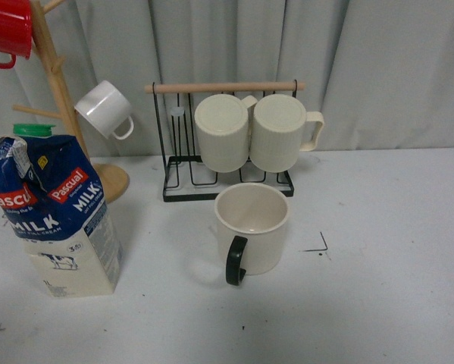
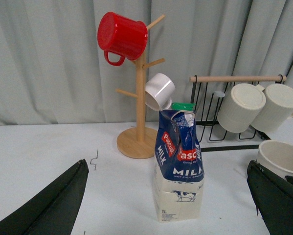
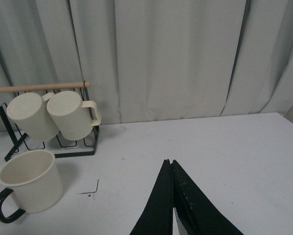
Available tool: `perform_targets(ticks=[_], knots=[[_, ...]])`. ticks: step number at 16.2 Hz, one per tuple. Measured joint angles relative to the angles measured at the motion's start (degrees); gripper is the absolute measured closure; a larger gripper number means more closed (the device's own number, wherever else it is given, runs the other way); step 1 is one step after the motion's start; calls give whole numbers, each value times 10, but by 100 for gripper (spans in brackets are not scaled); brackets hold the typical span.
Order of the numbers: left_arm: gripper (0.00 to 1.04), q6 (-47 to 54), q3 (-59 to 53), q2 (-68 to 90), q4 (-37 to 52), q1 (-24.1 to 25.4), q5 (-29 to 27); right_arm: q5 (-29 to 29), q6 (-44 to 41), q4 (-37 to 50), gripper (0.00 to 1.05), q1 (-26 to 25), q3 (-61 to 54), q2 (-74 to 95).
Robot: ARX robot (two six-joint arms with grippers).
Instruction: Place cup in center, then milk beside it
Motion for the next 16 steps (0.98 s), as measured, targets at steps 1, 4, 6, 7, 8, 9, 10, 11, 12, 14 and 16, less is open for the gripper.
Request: perform_targets(ticks=[1,4,6,7,8,9,10,11,12,14,16], knots=[[7,0,0,0,0,0,0,0,0,-10,103,0,0,-11],[7,0,0,0,0,0,0,0,0,-47,103,0,0,-48],[7,0,0,0,0,0,0,0,0,-62,103,0,0,-63],[7,0,0,0,0,0,0,0,0,-107,103,0,0,-90],[7,0,0,0,0,0,-1,0,0,-165,103,0,0,-150],[7,0,0,0,0,0,0,0,0,-156,103,0,2,-158],[7,0,0,0,0,0,0,0,0,-167,103,0,0,-158],[7,0,0,0,0,0,0,0,0,-163,103,0,0,-159],[7,0,0,0,0,0,0,0,0,-164,103,0,0,-159],[7,0,0,0,0,0,0,0,0,-164,88,0,0,-159],[7,0,0,0,0,0,0,0,0,-164,64,0,0,-159]])
